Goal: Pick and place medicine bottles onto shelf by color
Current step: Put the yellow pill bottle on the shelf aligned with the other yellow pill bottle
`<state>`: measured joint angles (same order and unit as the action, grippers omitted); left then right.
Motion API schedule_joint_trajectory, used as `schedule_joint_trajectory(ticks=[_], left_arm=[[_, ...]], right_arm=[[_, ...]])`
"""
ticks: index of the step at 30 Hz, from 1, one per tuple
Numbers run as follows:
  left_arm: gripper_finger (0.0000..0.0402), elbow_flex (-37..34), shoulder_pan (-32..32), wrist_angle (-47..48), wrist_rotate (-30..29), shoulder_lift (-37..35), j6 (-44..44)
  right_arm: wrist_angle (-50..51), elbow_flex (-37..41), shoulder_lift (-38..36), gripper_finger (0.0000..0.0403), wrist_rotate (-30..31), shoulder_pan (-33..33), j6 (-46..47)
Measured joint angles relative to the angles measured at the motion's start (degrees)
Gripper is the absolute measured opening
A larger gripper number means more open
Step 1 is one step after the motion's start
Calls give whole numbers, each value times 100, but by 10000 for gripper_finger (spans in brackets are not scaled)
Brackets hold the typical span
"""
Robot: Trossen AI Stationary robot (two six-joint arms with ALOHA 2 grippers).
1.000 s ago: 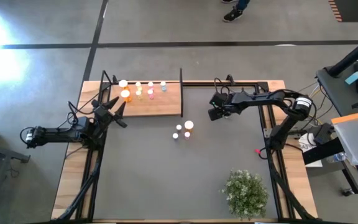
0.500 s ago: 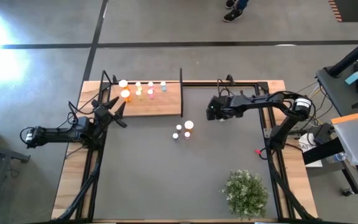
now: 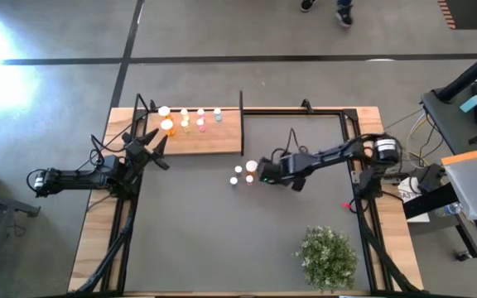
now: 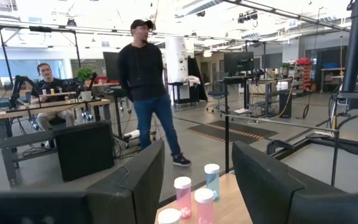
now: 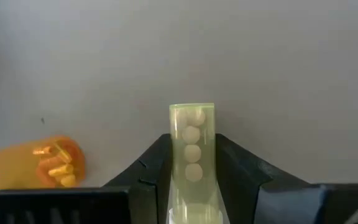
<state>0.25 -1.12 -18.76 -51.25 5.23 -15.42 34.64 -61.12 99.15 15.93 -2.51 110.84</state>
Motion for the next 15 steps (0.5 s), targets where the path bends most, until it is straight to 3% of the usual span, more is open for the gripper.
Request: schedule_joint_trajectory(ticks=[7, 15], left_arm=[[173, -1, 1, 0, -2, 0, 0], [173, -2, 2, 0, 0, 0, 0]], right_arm=[[1546, -1759, 1136, 98, -239, 479, 1868], [2161, -3259, 2061, 86, -301, 1150, 3825]])
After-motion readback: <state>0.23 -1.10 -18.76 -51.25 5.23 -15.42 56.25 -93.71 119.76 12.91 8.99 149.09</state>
